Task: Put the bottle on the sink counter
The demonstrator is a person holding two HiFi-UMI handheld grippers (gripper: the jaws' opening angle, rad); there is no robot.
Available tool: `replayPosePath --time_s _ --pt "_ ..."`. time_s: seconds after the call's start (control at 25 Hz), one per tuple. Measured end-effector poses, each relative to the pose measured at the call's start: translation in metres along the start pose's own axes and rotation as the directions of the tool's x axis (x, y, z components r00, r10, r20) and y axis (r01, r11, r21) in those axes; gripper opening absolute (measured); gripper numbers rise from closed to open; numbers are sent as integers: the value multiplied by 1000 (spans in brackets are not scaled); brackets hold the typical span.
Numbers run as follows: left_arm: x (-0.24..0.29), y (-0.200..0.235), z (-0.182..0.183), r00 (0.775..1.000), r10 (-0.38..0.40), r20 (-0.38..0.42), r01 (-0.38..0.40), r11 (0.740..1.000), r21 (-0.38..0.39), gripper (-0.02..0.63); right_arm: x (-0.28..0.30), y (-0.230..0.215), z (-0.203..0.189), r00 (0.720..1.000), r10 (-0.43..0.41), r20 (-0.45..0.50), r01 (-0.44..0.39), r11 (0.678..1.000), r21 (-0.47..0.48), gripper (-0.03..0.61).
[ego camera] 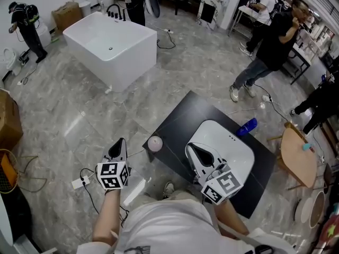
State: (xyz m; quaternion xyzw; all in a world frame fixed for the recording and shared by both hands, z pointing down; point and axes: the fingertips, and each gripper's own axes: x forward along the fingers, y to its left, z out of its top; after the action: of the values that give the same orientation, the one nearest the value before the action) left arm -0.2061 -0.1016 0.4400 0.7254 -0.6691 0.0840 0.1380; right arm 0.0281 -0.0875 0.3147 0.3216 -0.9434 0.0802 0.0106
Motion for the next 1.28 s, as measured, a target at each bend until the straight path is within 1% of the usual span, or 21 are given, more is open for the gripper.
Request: replayPosePath --time_s 0.12,0.32,0.52,0.68,0.76,0.88,0.96,1.04,1.12,1.28 --pt "-8 1 28 999 2 54 -2 1000 8 14 5 -4 10 1000 11 14 -11 1000 -5 11" --pt "-18 0 63 992 -2 129 -1 1000 22 14 10 -14 13 1000 17 21 -17 1000 -12 11" --pt "-31 4 92 976 4 219 -5 1000 1 14 11 -29 17 999 3 38 -3 1000 -3 11" --pt "-48 8 115 964 27 263 -28 1000 -1 14 15 -40 27 998 -5 58 4 1000 23 11" --pt "-62 7 134 951 39 306 -42 999 5 14 17 -44 32 998 -10 63 9 1000 17 11" --pt "-86 6 166 923 56 380 -64 998 9 14 20 -51 37 998 -16 64 15 1000 6 11" --pt "-99 8 180 905 69 420 -79 997 6 14 20 -58 38 998 -22 60 22 1000 2 11" --pt "-111 11 190 891 86 445 -97 995 2 14 19 -65 37 998 -27 60 27 1000 -2 11" --pt "-122 13 195 882 105 459 -116 993 -5 14 19 -70 38 998 -31 61 31 1000 -4 11" --pt "-144 14 198 864 150 481 -159 987 -23 14 17 -74 42 997 -37 61 38 999 -6 11"
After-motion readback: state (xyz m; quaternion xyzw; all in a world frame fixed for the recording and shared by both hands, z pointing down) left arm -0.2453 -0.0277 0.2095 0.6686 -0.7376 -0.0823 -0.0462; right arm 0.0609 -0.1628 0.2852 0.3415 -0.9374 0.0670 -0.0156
